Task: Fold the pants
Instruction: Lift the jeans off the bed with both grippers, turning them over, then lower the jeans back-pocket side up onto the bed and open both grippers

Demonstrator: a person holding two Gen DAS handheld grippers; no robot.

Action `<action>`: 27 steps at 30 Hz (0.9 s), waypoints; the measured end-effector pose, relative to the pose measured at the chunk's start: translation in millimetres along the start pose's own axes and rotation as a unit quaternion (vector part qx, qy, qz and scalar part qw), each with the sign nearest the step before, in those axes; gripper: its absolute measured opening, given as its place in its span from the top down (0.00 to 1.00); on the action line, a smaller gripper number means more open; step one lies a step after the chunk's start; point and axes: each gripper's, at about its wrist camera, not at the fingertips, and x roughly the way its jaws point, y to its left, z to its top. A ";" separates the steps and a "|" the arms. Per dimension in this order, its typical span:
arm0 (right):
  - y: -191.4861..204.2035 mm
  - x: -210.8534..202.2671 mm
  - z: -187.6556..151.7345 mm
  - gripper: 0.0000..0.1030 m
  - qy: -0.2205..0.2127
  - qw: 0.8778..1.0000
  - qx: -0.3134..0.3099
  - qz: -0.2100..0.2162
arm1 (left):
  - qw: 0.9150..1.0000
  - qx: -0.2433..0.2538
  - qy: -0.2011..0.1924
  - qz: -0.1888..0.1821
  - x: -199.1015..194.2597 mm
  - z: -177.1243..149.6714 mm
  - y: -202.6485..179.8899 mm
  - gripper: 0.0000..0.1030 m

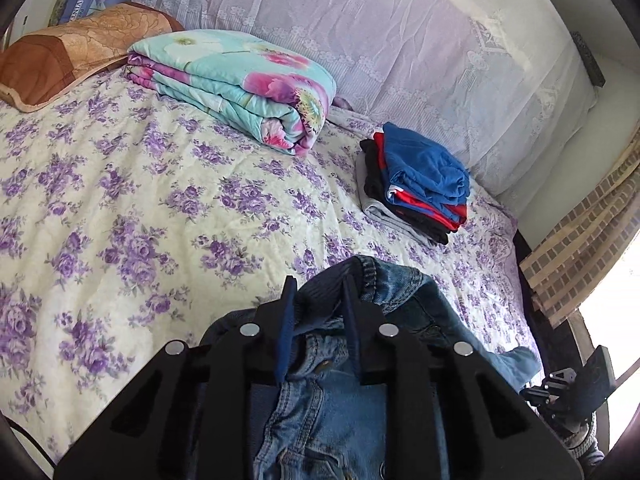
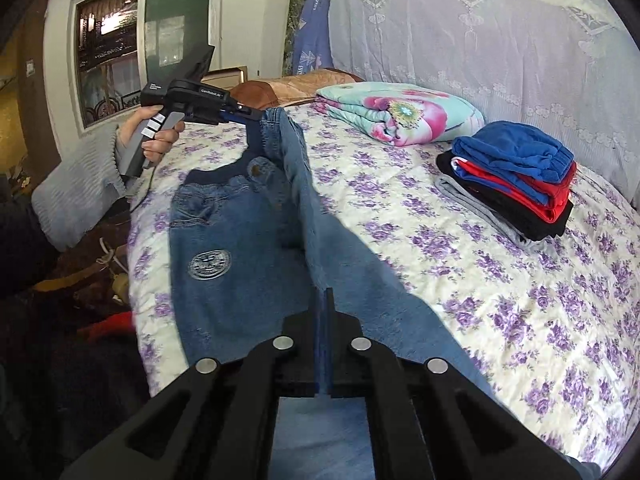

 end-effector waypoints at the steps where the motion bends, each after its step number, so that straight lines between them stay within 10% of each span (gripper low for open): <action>1: 7.9 -4.5 -4.9 1.00 -0.002 1.000 -0.001 0.007 | 1.000 -0.006 -0.001 -0.006 -6.8 -8.5 5.4 0.79; 8: 15.7 6.7 -26.8 0.96 0.011 1.000 0.001 -0.022 | 0.997 -0.077 0.016 0.017 -22.9 -66.7 56.2 0.91; 11: 23.7 21.8 -26.6 0.58 0.010 0.999 -0.024 -0.034 | 0.996 -0.086 0.008 0.015 -31.9 -73.9 59.0 0.91; 19: 42.3 79.3 -18.4 0.63 0.035 0.991 -0.106 -0.073 | 0.999 -0.045 0.015 0.011 -30.5 -61.2 19.3 0.90; 24: 36.1 102.5 -23.0 0.89 0.057 0.984 -0.120 -0.116 | 0.998 -0.041 0.033 0.019 -9.9 -54.2 -1.8 0.41; 27: 38.9 94.6 -20.6 0.96 0.046 0.983 -0.130 -0.124 | 0.997 -0.055 0.045 0.003 3.9 -45.3 -10.3 0.38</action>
